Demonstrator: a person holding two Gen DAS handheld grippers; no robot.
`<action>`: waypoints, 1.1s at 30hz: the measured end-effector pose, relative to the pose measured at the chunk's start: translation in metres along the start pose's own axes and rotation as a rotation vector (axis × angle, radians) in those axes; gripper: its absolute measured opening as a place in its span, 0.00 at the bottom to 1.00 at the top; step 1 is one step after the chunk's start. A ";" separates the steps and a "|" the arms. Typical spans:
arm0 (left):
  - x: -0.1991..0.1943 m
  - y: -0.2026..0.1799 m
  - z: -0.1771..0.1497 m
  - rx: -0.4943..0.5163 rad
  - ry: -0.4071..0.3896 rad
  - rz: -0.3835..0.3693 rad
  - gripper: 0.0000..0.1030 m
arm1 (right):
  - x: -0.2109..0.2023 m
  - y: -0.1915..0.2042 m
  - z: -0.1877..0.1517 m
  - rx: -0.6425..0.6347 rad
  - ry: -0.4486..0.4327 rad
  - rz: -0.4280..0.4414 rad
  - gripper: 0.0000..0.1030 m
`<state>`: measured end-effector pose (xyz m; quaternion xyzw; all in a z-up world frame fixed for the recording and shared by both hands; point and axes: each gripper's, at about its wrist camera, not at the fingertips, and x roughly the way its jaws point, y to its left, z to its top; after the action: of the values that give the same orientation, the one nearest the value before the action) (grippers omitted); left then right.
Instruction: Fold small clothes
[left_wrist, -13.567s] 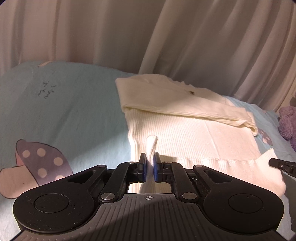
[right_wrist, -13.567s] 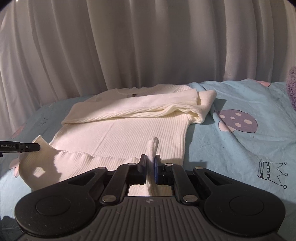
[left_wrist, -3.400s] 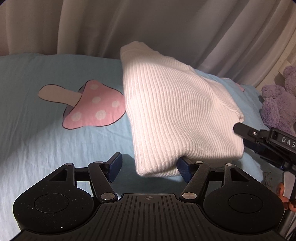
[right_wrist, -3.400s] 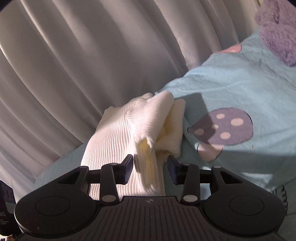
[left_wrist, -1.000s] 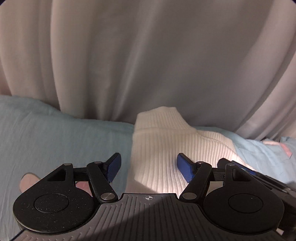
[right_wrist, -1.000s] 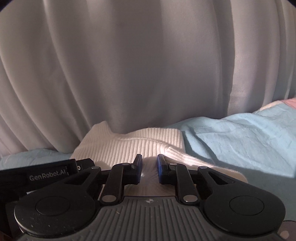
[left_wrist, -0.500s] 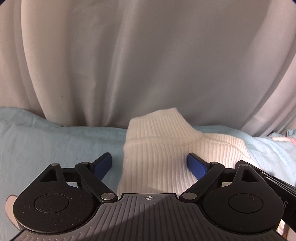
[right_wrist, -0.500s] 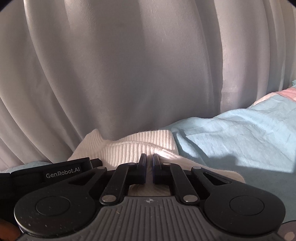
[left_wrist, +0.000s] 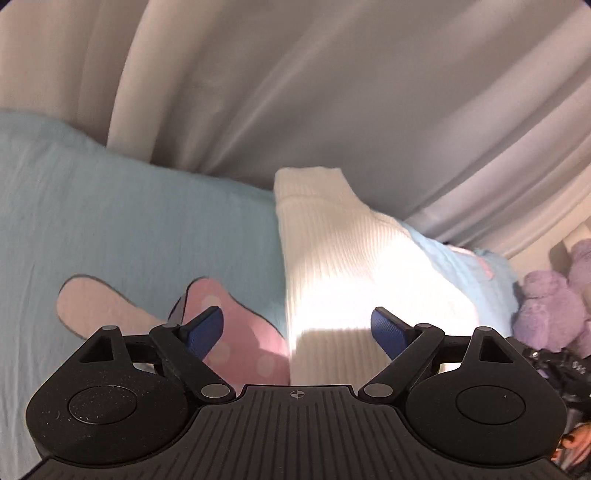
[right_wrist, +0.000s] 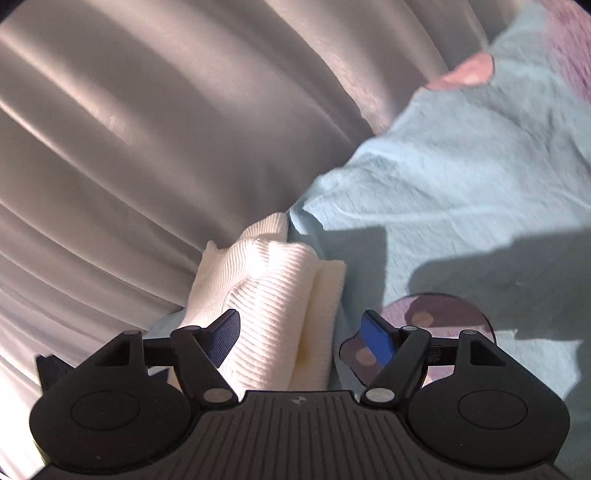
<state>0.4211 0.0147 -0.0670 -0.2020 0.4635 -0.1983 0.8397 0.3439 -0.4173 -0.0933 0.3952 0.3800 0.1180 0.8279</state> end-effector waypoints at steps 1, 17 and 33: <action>0.000 0.004 -0.001 -0.037 0.017 -0.044 0.87 | 0.002 -0.006 0.000 0.046 0.015 0.008 0.71; 0.037 0.001 0.008 -0.104 0.129 -0.193 0.73 | 0.050 -0.006 0.009 0.060 0.146 0.128 0.41; 0.037 0.001 0.012 -0.147 0.114 -0.205 0.47 | 0.063 0.018 0.007 0.006 0.155 0.174 0.27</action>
<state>0.4501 -0.0020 -0.0872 -0.2976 0.5004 -0.2599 0.7704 0.3936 -0.3783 -0.1109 0.4190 0.4076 0.2185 0.7814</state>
